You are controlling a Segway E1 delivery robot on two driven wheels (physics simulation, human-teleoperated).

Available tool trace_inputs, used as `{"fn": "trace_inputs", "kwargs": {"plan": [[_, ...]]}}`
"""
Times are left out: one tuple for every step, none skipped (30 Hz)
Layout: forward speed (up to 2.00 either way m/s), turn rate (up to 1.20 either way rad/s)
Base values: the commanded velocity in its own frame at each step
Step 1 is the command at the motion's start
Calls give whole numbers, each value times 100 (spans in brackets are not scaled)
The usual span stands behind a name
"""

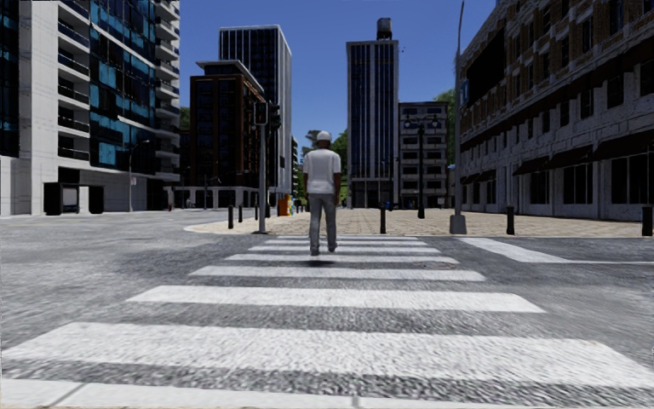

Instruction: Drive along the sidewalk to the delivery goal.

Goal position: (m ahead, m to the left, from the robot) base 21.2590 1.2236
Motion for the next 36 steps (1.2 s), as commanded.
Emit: {"fn": "trace_inputs", "kwargs": {"plan": [[178, -60], [178, -56], [178, -4], [178, 0], [178, 0], [178, 0], [178, 0], [178, 0], [178, 0], [178, 0], [178, 0], [178, 0], [178, 0], [178, 0], [178, 0], [178, 0], [178, 0], [178, 0], [178, 0], [178, 0], [178, 0], [178, 0], [178, 0], [178, 0], [178, 0], [178, 0], [170, 0], [150, 0], [143, 0], [141, 0], [140, 0], [140, 0], [140, 0], [140, 0], [140, 0], [140, 0]]}}
